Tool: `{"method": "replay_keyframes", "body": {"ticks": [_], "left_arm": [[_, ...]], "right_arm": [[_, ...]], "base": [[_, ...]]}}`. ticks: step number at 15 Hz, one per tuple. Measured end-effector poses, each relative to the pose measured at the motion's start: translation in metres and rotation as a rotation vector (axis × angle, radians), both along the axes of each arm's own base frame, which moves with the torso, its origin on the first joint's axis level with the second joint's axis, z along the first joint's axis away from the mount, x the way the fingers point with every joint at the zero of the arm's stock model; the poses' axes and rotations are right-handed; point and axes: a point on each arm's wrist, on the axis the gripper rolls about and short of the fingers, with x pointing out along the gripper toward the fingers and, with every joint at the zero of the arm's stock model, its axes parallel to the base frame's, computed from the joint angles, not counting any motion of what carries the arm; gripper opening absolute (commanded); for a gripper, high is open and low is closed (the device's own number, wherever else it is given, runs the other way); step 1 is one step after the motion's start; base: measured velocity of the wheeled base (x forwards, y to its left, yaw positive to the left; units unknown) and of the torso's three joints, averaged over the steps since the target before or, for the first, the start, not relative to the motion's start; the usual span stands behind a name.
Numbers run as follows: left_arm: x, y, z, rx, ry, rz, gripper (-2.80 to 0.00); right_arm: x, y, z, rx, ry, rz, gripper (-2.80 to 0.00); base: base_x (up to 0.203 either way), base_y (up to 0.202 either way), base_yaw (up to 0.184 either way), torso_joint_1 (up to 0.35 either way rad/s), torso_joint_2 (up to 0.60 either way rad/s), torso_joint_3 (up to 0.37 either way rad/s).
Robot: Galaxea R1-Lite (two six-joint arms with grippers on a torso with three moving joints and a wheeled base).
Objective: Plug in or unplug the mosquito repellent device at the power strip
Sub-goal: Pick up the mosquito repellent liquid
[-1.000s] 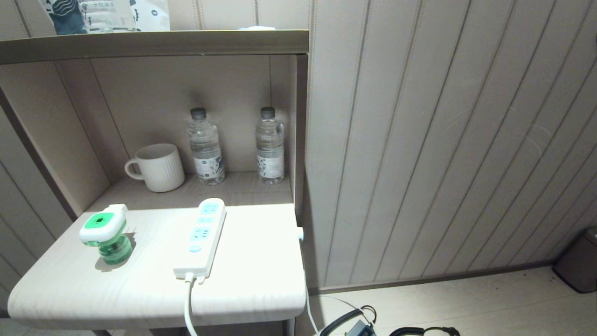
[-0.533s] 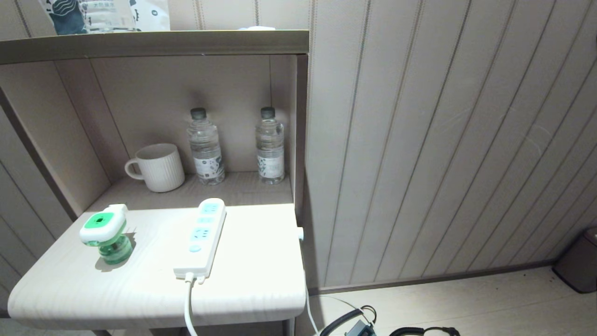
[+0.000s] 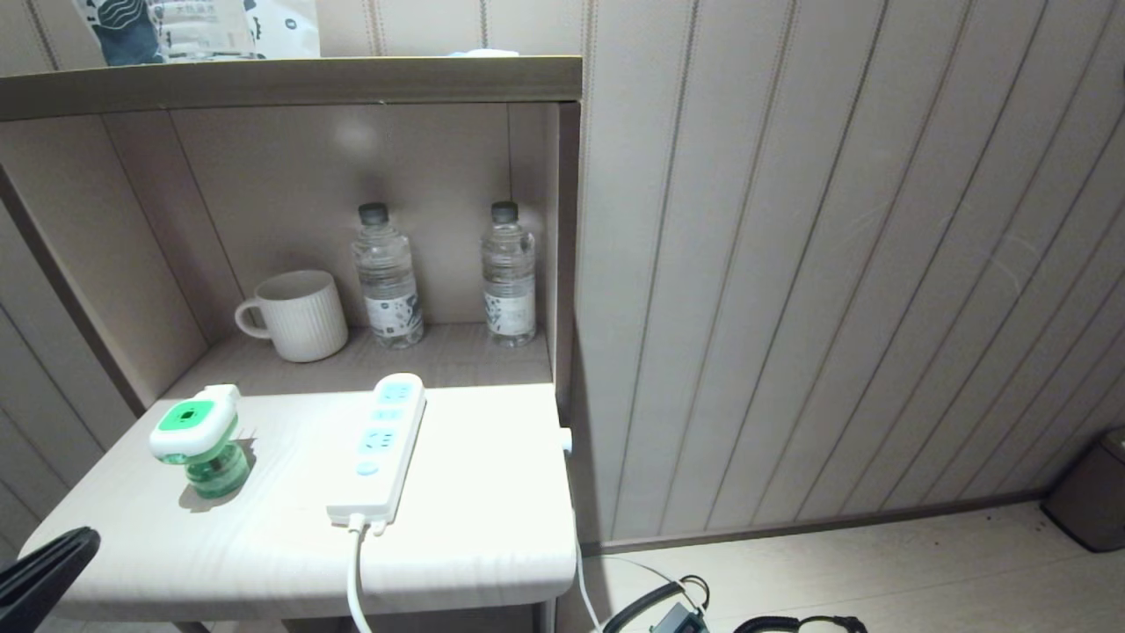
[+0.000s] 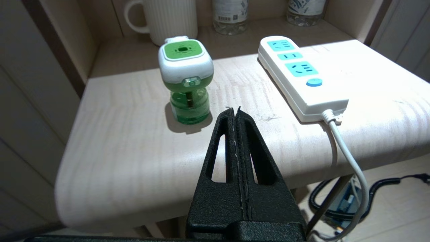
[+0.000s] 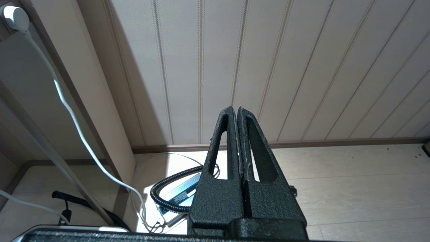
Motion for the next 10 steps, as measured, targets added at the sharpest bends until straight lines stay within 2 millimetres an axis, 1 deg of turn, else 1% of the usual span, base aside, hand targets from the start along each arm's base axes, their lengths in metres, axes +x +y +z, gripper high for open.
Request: {"method": "replay_keyframes", "body": {"ticks": [1,3,7,10], "left_arm": [[0.008,-0.001,-0.004,-0.042,0.004,-0.018,0.00],[0.017,-0.003,-0.006,-0.095,-0.007,-0.041,0.00],[0.023,-0.004,-0.009,-0.097,0.018,-0.046,0.00],[0.031,-0.002,-0.008,-0.100,0.019,-0.014,0.00]], "right_arm": [[0.000,0.000,0.000,0.000,0.000,0.000,-2.80],[0.000,0.000,0.000,0.000,0.000,0.000,-2.80],[0.000,0.000,0.000,0.000,0.000,0.000,-2.80],[0.000,0.000,0.000,0.000,0.000,0.000,-2.80]], "base": [[0.000,0.000,0.000,0.000,0.00,0.000],[0.000,0.000,0.000,0.000,0.00,0.000],[0.000,0.000,0.000,0.000,0.00,0.000],[0.000,0.000,0.000,0.000,0.00,0.000]]}}
